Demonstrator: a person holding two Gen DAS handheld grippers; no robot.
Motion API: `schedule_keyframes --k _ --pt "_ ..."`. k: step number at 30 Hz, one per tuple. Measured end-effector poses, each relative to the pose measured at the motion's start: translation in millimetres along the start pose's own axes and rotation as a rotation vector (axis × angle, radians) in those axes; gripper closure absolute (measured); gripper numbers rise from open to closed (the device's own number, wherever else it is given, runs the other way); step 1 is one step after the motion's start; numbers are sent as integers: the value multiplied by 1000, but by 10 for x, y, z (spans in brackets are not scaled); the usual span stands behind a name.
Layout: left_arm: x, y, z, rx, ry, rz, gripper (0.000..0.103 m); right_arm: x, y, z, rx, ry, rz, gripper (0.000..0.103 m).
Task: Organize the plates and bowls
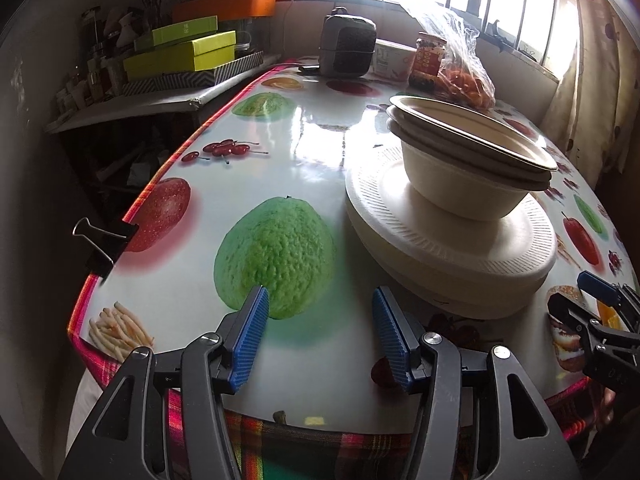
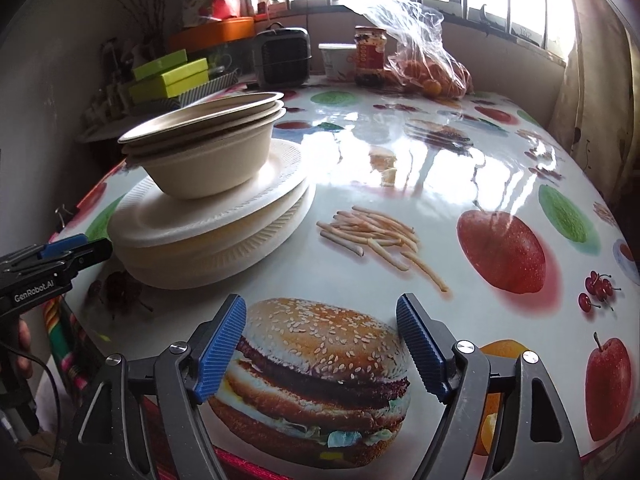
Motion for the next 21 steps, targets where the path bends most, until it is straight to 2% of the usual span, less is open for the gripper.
schedule_keyframes --k 2,9,13,21 --pt "-9 -13 -2 -3 -2 3 43 -20 15 3 9 1 9 19" --pt "-39 -32 -10 -17 -30 -28 40 -58 15 2 13 -5 40 11" --pt "-39 -37 -12 -12 -40 -34 39 -78 -7 10 -2 -5 54 1" --pt "-44 -42 -9 -10 -57 -32 37 -69 -3 18 -7 -25 66 1"
Point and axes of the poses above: each gripper's, at about its wrist camera, not at the fingertips, and x roughly against the way its jaws point, y to its left, z to its underside, the point moved 9 cm from there along -x, roughly the way its jaws point, and after that the axes turned 8 degrees about -z, right-handed, at the moved point
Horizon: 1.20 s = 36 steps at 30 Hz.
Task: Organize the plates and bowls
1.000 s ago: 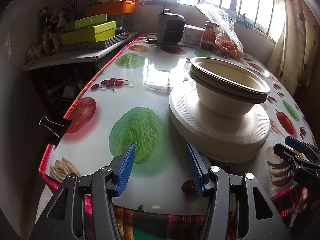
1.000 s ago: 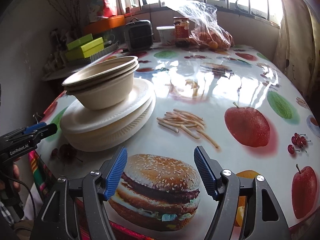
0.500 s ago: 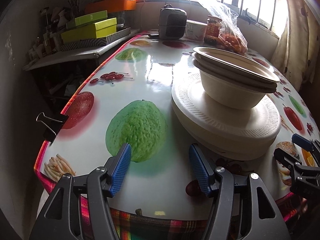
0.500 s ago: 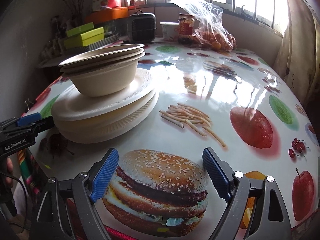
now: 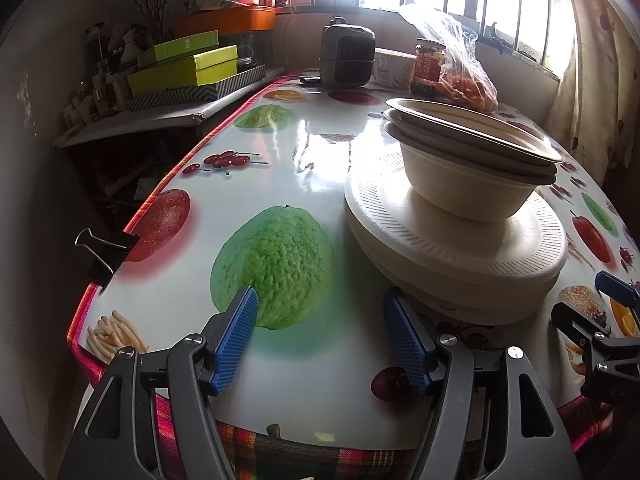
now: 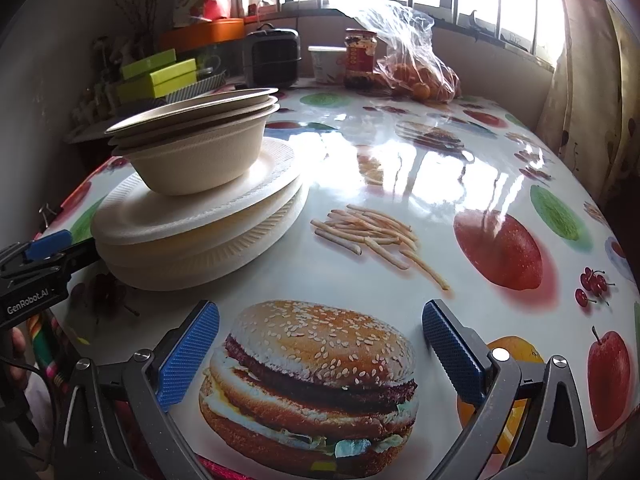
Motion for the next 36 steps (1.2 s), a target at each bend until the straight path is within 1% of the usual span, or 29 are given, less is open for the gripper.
schedule_keyframes --k 36 --pt "8 4 5 -1 0 -1 36 24 3 11 -5 -16 9 1"
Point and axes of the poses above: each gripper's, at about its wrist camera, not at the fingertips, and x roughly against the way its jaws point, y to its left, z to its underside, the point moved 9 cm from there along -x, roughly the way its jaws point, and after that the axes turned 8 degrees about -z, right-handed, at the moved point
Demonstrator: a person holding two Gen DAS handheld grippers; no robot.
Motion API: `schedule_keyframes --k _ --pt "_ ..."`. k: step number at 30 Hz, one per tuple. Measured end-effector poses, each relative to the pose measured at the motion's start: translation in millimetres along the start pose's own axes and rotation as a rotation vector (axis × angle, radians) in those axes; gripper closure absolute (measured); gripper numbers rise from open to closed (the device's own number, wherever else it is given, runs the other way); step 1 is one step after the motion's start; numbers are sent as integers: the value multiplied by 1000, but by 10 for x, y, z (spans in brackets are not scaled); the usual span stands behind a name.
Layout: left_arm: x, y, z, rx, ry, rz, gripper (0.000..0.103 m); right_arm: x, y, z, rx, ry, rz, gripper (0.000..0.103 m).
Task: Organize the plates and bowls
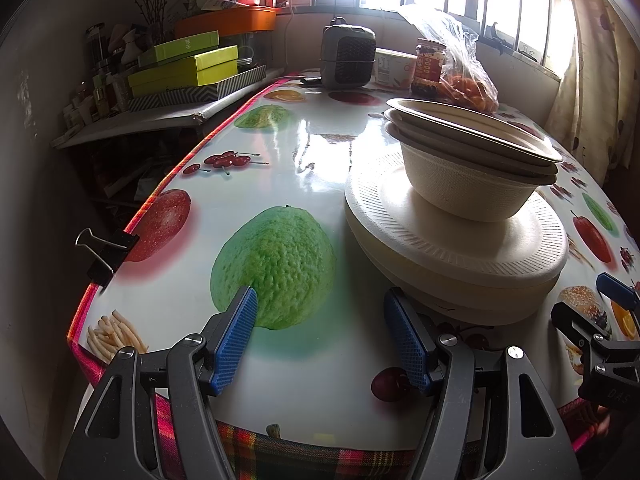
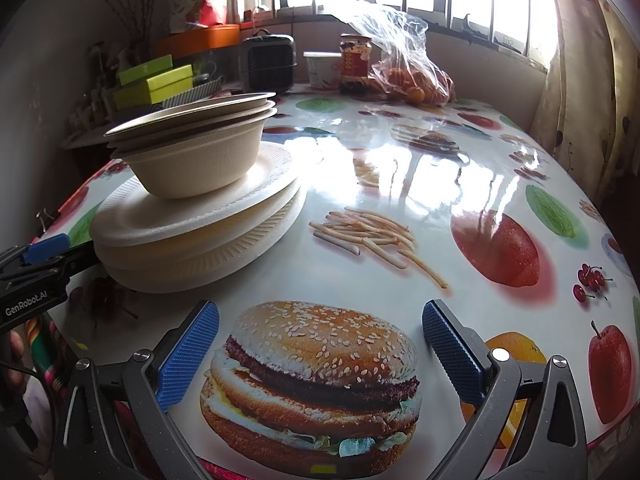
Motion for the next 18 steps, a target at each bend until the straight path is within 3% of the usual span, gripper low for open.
schedule_keyframes --k 18 --pt "-6 4 -5 -2 5 0 36 0 2 5 0 -1 0 1"
Point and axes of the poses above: each gripper's, at about its wrist camera, not at the fingertips, and x roughly against the way its jaws point, y to its left, z to its underside, the point moved 9 cm from there along -x, roughly the way its jaws point, and after that the axes turned 8 degrees about -z, right-handed, at the moved point
